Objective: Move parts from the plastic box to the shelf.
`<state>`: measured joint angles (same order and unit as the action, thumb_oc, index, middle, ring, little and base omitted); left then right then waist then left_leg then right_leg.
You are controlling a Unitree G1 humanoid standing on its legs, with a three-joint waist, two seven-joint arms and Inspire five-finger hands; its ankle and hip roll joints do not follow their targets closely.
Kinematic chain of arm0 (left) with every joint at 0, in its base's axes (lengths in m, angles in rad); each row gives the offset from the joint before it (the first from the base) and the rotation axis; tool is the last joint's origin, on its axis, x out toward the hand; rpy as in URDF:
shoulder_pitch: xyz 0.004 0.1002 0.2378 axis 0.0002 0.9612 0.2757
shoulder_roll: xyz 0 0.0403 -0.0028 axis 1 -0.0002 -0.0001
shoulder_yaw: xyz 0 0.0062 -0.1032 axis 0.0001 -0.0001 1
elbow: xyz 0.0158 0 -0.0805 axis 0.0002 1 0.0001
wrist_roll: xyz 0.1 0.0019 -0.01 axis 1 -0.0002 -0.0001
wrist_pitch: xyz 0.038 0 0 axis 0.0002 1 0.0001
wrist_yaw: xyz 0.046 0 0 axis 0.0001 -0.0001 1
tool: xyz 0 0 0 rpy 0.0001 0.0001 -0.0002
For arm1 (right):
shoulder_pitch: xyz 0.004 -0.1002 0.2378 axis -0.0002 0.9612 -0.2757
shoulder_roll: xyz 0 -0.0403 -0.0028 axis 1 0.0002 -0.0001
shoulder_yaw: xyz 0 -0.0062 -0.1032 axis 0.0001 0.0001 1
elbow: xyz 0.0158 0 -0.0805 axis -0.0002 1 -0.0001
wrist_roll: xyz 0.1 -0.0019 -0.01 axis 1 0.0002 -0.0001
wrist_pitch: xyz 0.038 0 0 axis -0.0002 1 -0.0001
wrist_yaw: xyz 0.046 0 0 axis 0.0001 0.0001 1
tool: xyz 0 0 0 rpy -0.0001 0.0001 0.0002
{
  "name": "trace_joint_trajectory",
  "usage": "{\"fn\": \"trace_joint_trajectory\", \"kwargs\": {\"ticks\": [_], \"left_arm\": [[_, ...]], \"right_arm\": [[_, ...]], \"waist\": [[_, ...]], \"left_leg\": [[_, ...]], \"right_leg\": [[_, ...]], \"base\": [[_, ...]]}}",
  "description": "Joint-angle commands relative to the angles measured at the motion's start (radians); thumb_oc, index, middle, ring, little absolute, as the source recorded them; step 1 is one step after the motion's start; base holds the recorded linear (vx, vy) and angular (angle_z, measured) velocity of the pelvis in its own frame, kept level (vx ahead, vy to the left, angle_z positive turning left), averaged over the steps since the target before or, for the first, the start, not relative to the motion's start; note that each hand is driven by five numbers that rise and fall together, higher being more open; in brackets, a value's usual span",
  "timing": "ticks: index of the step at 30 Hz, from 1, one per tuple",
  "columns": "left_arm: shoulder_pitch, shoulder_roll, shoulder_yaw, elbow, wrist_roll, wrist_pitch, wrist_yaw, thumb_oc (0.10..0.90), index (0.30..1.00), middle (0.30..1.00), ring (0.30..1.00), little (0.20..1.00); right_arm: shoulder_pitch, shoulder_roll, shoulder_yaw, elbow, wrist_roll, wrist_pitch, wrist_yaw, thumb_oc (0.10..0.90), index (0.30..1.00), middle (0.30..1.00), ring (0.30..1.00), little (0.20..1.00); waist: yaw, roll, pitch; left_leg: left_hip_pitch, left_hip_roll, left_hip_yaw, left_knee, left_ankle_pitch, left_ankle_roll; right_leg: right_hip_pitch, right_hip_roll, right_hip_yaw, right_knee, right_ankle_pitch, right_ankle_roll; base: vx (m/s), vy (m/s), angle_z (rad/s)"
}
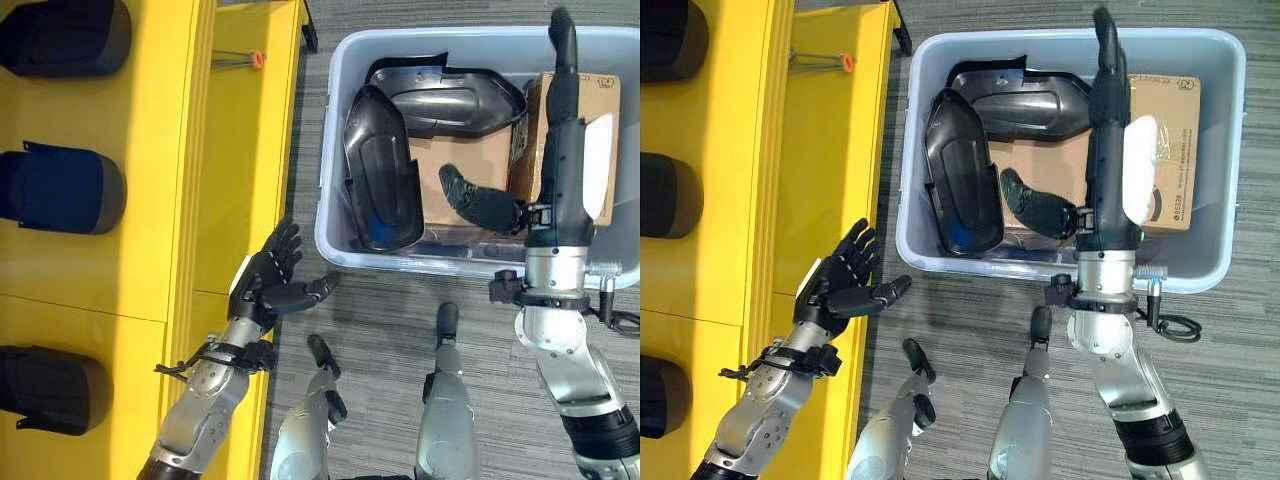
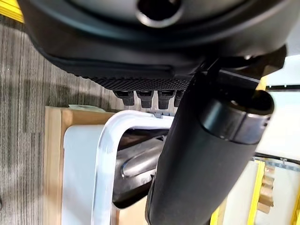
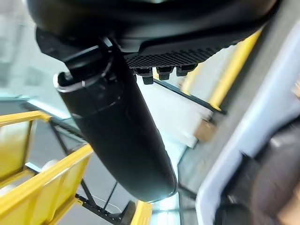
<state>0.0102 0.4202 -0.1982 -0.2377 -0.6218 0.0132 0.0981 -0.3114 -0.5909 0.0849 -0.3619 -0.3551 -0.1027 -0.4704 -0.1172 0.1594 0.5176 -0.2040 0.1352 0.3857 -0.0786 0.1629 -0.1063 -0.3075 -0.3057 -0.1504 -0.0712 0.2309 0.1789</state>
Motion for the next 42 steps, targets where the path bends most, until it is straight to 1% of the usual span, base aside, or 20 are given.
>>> {"fn": "trace_joint_trajectory", "kwargs": {"ticks": [1,2,3,4,5,6,7,8,9,11,12,14,18,21,26,33,38,42], "left_arm": [[-0.014,-0.003,0.053,-0.104,-0.018,-0.071,-0.011,0.900,1.000,1.000,1.000,1.000],[-0.013,0.006,0.062,-0.093,-0.019,-0.070,-0.036,0.900,1.000,1.000,1.000,1.000],[-0.010,0.009,0.067,-0.093,-0.017,-0.068,-0.046,0.900,1.000,1.000,1.000,1.000],[-0.004,0.013,0.076,-0.090,-0.008,-0.084,-0.054,0.900,1.000,1.000,1.000,1.000],[-0.003,0.015,0.077,-0.087,-0.007,-0.089,-0.058,0.900,1.000,1.000,1.000,1.000],[0.000,0.018,0.083,-0.085,-0.005,-0.090,-0.067,0.900,1.000,1.000,1.000,1.000],[0.003,0.027,0.088,-0.085,-0.001,-0.086,-0.076,0.900,1.000,1.000,1.000,1.000],[0.005,0.029,0.092,-0.086,0.001,-0.085,-0.081,0.900,1.000,1.000,1.000,1.000],[0.008,0.033,0.098,-0.085,0.009,-0.081,-0.092,0.900,1.000,1.000,1.000,1.000],[0.011,0.042,0.107,-0.087,0.017,-0.074,-0.098,0.900,1.000,1.000,1.000,1.000],[0.012,0.047,0.109,-0.087,0.018,-0.072,-0.095,0.900,1.000,1.000,1.000,1.000],[0.015,0.051,0.116,-0.075,0.019,-0.075,-0.098,0.900,1.000,1.000,1.000,1.000],[0.014,0.059,0.119,-0.067,0.020,-0.079,-0.106,0.900,1.000,1.000,1.000,1.000],[0.012,0.059,0.117,-0.062,0.021,-0.082,-0.103,0.900,1.000,1.000,1.000,1.000],[0.007,0.060,0.114,-0.053,0.030,-0.084,-0.098,0.900,1.000,1.000,1.000,1.000],[0.007,0.063,0.116,-0.045,0.024,-0.094,-0.090,0.900,1.000,1.000,1.000,1.000],[0.002,0.065,0.115,-0.031,0.025,-0.103,-0.089,0.900,1.000,1.000,1.000,1.000],[-0.004,0.066,0.111,-0.031,0.026,-0.101,-0.088,0.900,1.000,1.000,1.000,1.000]], "right_arm": [[-0.122,-0.084,-0.054,-0.161,-0.190,-0.002,0.090,0.900,1.000,1.000,1.000,1.000],[-0.151,-0.135,-0.043,-0.138,-0.242,-0.009,0.141,0.900,1.000,1.000,1.000,1.000],[-0.163,-0.167,-0.042,-0.125,-0.270,-0.012,0.176,0.900,1.000,1.000,1.000,1.000],[-0.182,-0.223,-0.030,-0.105,-0.334,-0.042,0.209,0.900,1.000,1.000,1.000,1.000],[-0.188,-0.239,-0.025,-0.100,-0.354,-0.046,0.223,0.900,1.000,1.000,1.000,1.000],[-0.200,-0.264,-0.018,-0.090,-0.355,-0.052,0.235,0.900,1.000,1.000,1.000,1.000],[-0.216,-0.303,-0.006,-0.074,-0.364,-0.071,0.254,0.900,1.000,1.000,1.000,1.000],[-0.222,-0.321,0.001,-0.067,-0.373,-0.082,0.258,0.900,1.000,1.000,1.000,1.000],[-0.240,-0.353,0.024,-0.058,-0.371,-0.101,0.285,0.900,1.000,1.000,1.000,1.000],[-0.252,-0.389,0.052,-0.049,-0.374,-0.139,0.319,0.900,1.000,1.000,1.000,1.000],[-0.253,-0.403,0.065,-0.039,-0.368,-0.142,0.324,0.900,1.000,1.000,1.000,1.000],[-0.245,-0.416,0.078,-0.022,-0.354,-0.139,0.314,0.900,1.000,1.000,1.000,1.000],[-0.236,-0.415,0.084,0.001,-0.356,-0.144,0.303,0.900,1.000,1.000,1.000,1.000],[-0.229,-0.415,0.090,0.010,-0.357,-0.145,0.312,0.900,1.000,1.000,1.000,1.000],[-0.218,-0.415,0.102,0.045,-0.358,-0.138,0.296,0.900,1.000,1.000,1.000,1.000],[-0.167,-0.411,0.084,0.062,-0.367,-0.092,0.273,0.900,1.000,1.000,1.000,1.000],[-0.126,-0.412,0.062,0.083,-0.370,-0.102,0.242,0.900,1.000,1.000,1.000,1.000],[-0.128,-0.416,0.070,0.091,-0.366,-0.105,0.248,0.900,1.000,1.000,1.000,1.000]], "waist": [[-0.007,0.047,0.002],[0.003,0.043,0.002],[0.010,0.040,0.002],[0.020,0.034,0.002],[0.024,0.031,0.002],[0.030,0.027,0.002],[0.038,0.018,0.002],[0.041,0.014,0.002],[0.049,0.004,0.002],[0.056,-0.010,0.002],[0.059,-0.014,0.002],[0.062,-0.022,0.002],[0.064,-0.029,0.002],[0.065,-0.031,0.002],[0.064,-0.035,0.002],[0.054,-0.035,0.002],[0.048,-0.040,0.002],[0.045,-0.040,0.002]], "left_leg": [[0.015,-0.080,-0.042,0.033,-0.130,0.037],[0.015,-0.077,-0.042,0.037,-0.131,0.033],[0.012,-0.075,-0.044,0.040,-0.131,0.032],[0.009,-0.073,-0.047,0.043,-0.130,0.030],[0.007,-0.073,-0.048,0.043,-0.130,0.029],[0.004,-0.071,-0.050,0.043,-0.129,0.030],[-0.001,-0.069,-0.055,0.044,-0.128,0.028],[-0.005,-0.068,-0.057,0.046,-0.127,0.027],[-0.012,-0.064,-0.058,0.046,-0.125,0.025],[-0.024,-0.056,-0.059,0.050,-0.120,0.024],[-0.030,-0.054,-0.059,0.053,-0.118,0.023],[-0.038,-0.050,-0.061,0.055,-0.114,0.022],[-0.046,-0.048,-0.064,0.058,-0.112,0.022],[-0.051,-0.048,-0.064,0.059,-0.113,0.023],[-0.064,-0.046,-0.062,0.061,-0.110,0.023],[-0.079,-0.045,-0.056,0.065,-0.110,0.024],[-0.085,-0.044,-0.055,0.066,-0.110,0.026],[-0.089,-0.043,-0.053,0.065,-0.110,0.026]], "right_leg": [[-0.034,0.113,0.005,0.185,-0.247,-0.068],[-0.028,0.108,-0.006,0.184,-0.247,-0.066],[-0.028,0.104,-0.013,0.186,-0.248,-0.065],[-0.027,0.102,-0.024,0.189,-0.249,-0.064],[-0.028,0.102,-0.027,0.189,-0.249,-0.064],[-0.029,0.102,-0.031,0.191,-0.249,-0.064],[-0.029,0.104,-0.037,0.194,-0.250,-0.063],[-0.032,0.104,-0.041,0.196,-0.250,-0.063],[-0.034,0.106,-0.048,0.195,-0.249,-0.062],[-0.040,0.109,-0.055,0.198,-0.247,-0.062],[-0.043,0.110,-0.058,0.202,-0.247,-0.063],[-0.047,0.112,-0.063,0.205,-0.247,-0.062],[-0.053,0.115,-0.065,0.209,-0.246,-0.061],[-0.057,0.116,-0.067,0.209,-0.246,-0.061],[-0.069,0.116,-0.067,0.208,-0.241,-0.059],[-0.086,0.117,-0.062,0.212,-0.242,-0.057],[-0.094,0.118,-0.060,0.215,-0.241,-0.056],[-0.099,0.119,-0.058,0.212,-0.239,-0.056]], "base": [[0.01,-0.048,0.03],[0.01,-0.061,0.03],[0.00,-0.112,0.07],[-0.01,-0.098,0.05],[-0.02,-0.110,0.07],[-0.02,-0.110,0.06],[-0.03,-0.118,0.10],[-0.03,-0.142,0.19],[-0.03,-0.115,0.23],[-0.02,-0.096,0.15],[-0.01,-0.057,0.07],[0.00,-0.040,0.07],[0.00,-0.007,0.01],[0.00,0.000,0.00],[0.00,0.000,0.00],[0.00,0.000,0.00],[0.00,0.000,0.00],[0.00,0.000,0.00]]}}
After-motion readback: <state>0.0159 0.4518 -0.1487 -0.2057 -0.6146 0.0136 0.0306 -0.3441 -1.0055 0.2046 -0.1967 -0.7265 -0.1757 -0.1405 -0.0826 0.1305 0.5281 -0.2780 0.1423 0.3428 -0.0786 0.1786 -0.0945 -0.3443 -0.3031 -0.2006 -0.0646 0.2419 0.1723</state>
